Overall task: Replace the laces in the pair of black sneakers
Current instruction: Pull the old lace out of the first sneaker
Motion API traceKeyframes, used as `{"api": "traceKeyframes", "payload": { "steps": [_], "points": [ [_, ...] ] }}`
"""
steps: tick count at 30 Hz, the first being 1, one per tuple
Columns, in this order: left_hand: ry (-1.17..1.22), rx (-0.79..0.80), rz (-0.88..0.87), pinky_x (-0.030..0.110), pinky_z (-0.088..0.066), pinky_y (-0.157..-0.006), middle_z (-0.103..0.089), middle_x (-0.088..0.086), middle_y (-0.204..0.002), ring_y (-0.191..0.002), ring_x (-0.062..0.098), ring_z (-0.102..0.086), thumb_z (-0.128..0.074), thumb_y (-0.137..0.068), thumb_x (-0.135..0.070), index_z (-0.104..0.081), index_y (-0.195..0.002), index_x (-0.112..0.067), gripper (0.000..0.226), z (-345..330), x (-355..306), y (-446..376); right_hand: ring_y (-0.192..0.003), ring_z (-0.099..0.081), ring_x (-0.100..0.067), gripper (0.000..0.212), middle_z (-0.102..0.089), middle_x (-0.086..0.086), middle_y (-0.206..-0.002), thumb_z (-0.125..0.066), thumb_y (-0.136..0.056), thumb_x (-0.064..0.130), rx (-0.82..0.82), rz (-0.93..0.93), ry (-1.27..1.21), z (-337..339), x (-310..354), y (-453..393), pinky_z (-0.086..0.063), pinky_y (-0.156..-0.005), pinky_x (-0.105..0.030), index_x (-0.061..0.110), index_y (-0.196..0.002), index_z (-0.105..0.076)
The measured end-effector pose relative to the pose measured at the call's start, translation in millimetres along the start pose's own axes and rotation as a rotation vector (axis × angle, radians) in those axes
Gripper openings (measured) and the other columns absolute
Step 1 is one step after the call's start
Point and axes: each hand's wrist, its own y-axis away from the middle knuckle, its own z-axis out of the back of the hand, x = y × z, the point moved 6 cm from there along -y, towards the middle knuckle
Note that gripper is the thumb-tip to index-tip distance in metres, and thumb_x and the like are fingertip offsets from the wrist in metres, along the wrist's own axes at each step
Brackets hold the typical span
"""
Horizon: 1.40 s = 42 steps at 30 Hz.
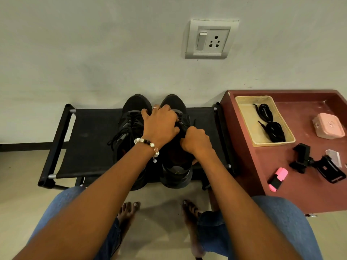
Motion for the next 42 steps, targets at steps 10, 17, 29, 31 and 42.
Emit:
{"api": "traceKeyframes", "payload": {
  "steps": [10,17,29,31,42],
  "points": [
    [0.376,-0.214,0.150,0.047,-0.042,-0.090,-0.065,-0.005,-0.082,-0.090,0.018,-0.058,-0.057,-0.087,-0.025,-0.070,-0.073,-0.016,0.021,13.5,13.2,-1.1,-0.104,-0.056,-0.038,0.020,-0.057,-0.018,-0.115,-0.053,-0.096,0.023,-0.003,0.005,-0.017,1.9,-1.0,4.4,-0.042,-0.072,-0.038,0.006,-0.105,-0.051],
    [1.870,-0.259,0.511,0.044,-0.057,-0.074,-0.058,0.007,-0.067,-0.057,0.021,-0.060,-0.046,-0.095,-0.007,-0.053,-0.072,-0.005,0.024,14.5,40.7,-6.5,-0.098,-0.056,-0.037,0.022,-0.055,-0.016,-0.108,-0.055,-0.096,0.025,0.022,0.001,-0.036,-0.6,-1.4,2.7,-0.042,-0.071,-0.038,0.010,-0.086,-0.042],
    [0.188,0.087,0.037,0.049,-0.044,-0.096,-0.055,0.006,-0.113,-0.113,0.029,-0.051,-0.066,-0.084,-0.030,-0.067,-0.107,-0.022,0.024,-4.5,2.4,-0.7,-0.106,-0.056,-0.037,0.029,-0.055,-0.018,-0.118,-0.051,-0.097,0.026,-0.005,-0.006,0.006,-0.8,-0.5,2.9,-0.042,-0.072,-0.038,0.004,-0.115,-0.051],
    [-0.019,-0.004,0.029,0.051,-0.037,-0.100,-0.053,0.007,-0.120,-0.121,0.030,-0.046,-0.062,-0.088,-0.030,-0.067,-0.110,-0.021,0.024,-1.8,-4.0,3.4,-0.104,-0.057,-0.037,0.027,-0.056,-0.018,-0.116,-0.051,-0.097,0.027,-0.018,-0.005,0.010,-1.2,-0.2,2.2,-0.042,-0.071,-0.037,0.004,-0.112,-0.052],
    [0.523,-0.050,0.155,0.028,-0.048,-0.075,-0.060,0.019,-0.080,-0.073,0.027,-0.055,-0.055,-0.092,-0.025,-0.062,-0.074,0.005,0.036,5.3,26.5,-11.2,-0.106,-0.057,-0.040,0.030,-0.056,-0.019,-0.117,-0.054,-0.095,0.026,-0.015,-0.002,-0.029,-0.5,-0.5,2.8,-0.044,-0.074,-0.039,0.004,-0.114,-0.053]
  ]
}}
